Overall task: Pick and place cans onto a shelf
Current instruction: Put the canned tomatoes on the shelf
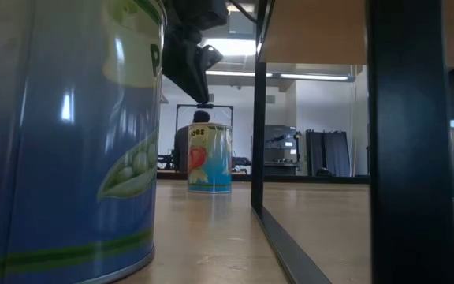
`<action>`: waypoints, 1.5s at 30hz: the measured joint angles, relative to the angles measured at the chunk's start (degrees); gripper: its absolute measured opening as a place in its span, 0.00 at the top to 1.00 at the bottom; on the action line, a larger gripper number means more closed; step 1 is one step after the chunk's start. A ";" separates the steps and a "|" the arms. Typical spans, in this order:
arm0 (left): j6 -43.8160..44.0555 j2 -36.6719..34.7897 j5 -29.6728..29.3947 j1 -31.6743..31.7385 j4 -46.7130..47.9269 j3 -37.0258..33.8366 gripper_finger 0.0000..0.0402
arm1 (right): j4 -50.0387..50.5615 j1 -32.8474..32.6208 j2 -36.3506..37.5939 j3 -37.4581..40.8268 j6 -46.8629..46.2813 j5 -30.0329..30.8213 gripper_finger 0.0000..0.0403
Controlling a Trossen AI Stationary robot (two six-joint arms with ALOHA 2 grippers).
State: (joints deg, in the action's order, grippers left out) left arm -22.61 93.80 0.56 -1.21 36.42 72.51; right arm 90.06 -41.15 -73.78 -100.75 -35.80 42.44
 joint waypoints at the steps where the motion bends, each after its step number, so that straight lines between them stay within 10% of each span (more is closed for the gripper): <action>1: 0.02 0.00 0.00 0.00 -0.02 0.00 0.90 | -0.04 0.80 0.00 0.49 0.24 0.00 0.86; 45: 2.61 8.83 -2.42 2.20 3.18 9.12 1.00 | -0.07 5.05 0.07 1.71 1.63 -2.60 0.86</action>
State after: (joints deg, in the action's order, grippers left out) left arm -20.00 102.63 -1.86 0.99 39.61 81.63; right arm 90.00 -36.10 -73.71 -99.04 -34.17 39.83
